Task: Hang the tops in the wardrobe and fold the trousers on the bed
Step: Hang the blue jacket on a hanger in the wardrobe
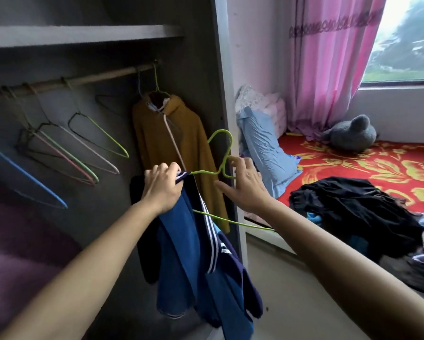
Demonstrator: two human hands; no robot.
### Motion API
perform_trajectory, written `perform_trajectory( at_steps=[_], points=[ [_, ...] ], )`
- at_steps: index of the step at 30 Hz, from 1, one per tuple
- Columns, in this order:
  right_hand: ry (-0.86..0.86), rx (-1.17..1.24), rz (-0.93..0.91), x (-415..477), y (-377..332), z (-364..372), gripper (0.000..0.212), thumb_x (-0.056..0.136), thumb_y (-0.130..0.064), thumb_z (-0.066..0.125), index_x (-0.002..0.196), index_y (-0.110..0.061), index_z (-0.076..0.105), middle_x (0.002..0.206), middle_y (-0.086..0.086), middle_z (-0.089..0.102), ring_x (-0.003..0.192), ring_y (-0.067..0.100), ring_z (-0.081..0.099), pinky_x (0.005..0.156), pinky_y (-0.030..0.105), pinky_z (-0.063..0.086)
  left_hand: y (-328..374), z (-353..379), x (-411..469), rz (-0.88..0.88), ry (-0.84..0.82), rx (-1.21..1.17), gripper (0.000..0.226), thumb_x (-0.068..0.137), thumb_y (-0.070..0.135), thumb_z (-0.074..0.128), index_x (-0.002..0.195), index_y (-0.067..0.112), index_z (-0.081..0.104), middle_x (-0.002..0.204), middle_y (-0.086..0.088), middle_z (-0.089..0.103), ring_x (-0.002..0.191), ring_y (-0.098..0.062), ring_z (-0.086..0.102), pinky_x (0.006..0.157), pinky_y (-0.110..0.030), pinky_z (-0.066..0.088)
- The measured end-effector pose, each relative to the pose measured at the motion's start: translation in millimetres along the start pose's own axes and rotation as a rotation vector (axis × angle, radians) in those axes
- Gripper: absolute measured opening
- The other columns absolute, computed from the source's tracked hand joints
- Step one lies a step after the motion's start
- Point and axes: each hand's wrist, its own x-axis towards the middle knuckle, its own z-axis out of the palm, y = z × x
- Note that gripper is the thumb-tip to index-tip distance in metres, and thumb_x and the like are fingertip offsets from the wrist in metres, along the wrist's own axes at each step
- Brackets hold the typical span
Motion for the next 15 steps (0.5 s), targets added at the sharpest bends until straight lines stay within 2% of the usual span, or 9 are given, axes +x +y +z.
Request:
perform_trajectory(
  at_steps=[2, 3, 4, 6, 8, 10, 13, 15],
  points=[
    [0.271, -0.155, -0.066, -19.9, 11.6, 5.3, 0.061, 0.081, -0.041, 0.075, 0.13, -0.024, 0.041, 0.122, 0.004, 0.039, 0.109, 0.021, 0.043, 0.094, 0.039, 0.04, 0.6, 4.3, 0.2, -0.001, 0.03, 0.013, 0.018, 0.094, 0.027, 0.054, 0.11, 0.021, 0.06, 0.097, -0.012, 0.055, 0.098, -0.035, 0.05, 0.089, -0.046, 0.032],
    [0.39, -0.206, -0.131, -31.6, 15.5, 10.1, 0.053, 0.079, -0.035, 0.077, 0.12, -0.021, 0.046, 0.114, 0.005, 0.041, 0.101, 0.022, 0.046, 0.086, 0.039, 0.043, 0.3, 5.1, 0.2, 0.011, 0.067, 0.028, 0.021, 0.094, 0.025, 0.056, 0.113, 0.023, 0.063, 0.097, -0.013, 0.055, 0.097, -0.036, 0.049, 0.088, -0.046, 0.033],
    [0.437, -0.228, -0.207, -43.0, 18.6, 17.2, 0.043, 0.079, -0.032, 0.077, 0.11, -0.02, 0.049, 0.106, 0.004, 0.045, 0.091, 0.022, 0.049, 0.078, 0.037, 0.045, 0.4, 4.6, -0.2, 0.022, 0.117, 0.042, 0.023, 0.093, 0.023, 0.058, 0.114, 0.023, 0.065, 0.095, -0.014, 0.055, 0.095, -0.037, 0.05, 0.087, -0.047, 0.034],
    [0.291, -0.198, -0.303, -64.4, 20.4, 34.6, 0.027, 0.083, -0.035, 0.071, 0.093, -0.023, 0.05, 0.09, 0.002, 0.052, 0.073, 0.025, 0.056, 0.06, 0.033, 0.046, 3.8, -0.7, -0.7, 0.034, 0.219, 0.067, 0.022, 0.089, 0.018, 0.064, 0.111, 0.02, 0.069, 0.092, -0.016, 0.055, 0.092, -0.039, 0.051, 0.083, -0.049, 0.036],
    [0.053, -0.161, -0.237, -81.2, 19.7, 55.5, 0.023, 0.089, -0.047, 0.062, 0.088, -0.028, 0.048, 0.085, -0.004, 0.052, 0.067, 0.025, 0.061, 0.051, 0.03, 0.038, 10.8, -9.6, 0.5, 0.056, 0.307, 0.072, 0.021, 0.087, 0.015, 0.067, 0.107, 0.018, 0.07, 0.089, -0.015, 0.054, 0.089, -0.04, 0.052, 0.08, -0.049, 0.037],
    [-0.118, -0.156, -0.104, -90.0, 17.5, 78.8, 0.027, 0.093, -0.056, 0.051, 0.095, -0.029, 0.05, 0.09, -0.007, 0.05, 0.075, 0.025, 0.064, 0.056, 0.031, 0.035, 17.4, -19.2, 1.5, 0.1, 0.402, 0.066, 0.017, 0.088, 0.015, 0.066, 0.105, 0.018, 0.07, 0.087, -0.014, 0.053, 0.087, -0.038, 0.052, 0.079, -0.049, 0.037],
    [-0.207, -0.156, 0.093, -87.6, 10.3, 105.4, 0.049, 0.087, -0.068, 0.05, 0.108, -0.023, 0.05, 0.098, -0.004, 0.049, 0.086, 0.027, 0.063, 0.063, 0.033, 0.037, 22.5, -29.6, -2.4, 0.16, 0.508, 0.079, 0.017, 0.088, 0.015, 0.066, 0.104, 0.018, 0.069, 0.087, -0.012, 0.051, 0.087, -0.034, 0.051, 0.08, -0.049, 0.037],
    [-0.243, -0.15, 0.187, -81.5, 6.9, 113.6, 0.057, 0.083, -0.07, 0.054, 0.108, -0.019, 0.051, 0.101, 0.0, 0.053, 0.091, 0.027, 0.062, 0.066, 0.034, 0.041, 20.7, -34.8, -7.2, 0.163, 0.552, 0.096, 0.02, 0.087, 0.015, 0.065, 0.106, 0.02, 0.069, 0.088, -0.011, 0.05, 0.087, -0.033, 0.05, 0.082, -0.048, 0.037]
  ],
)
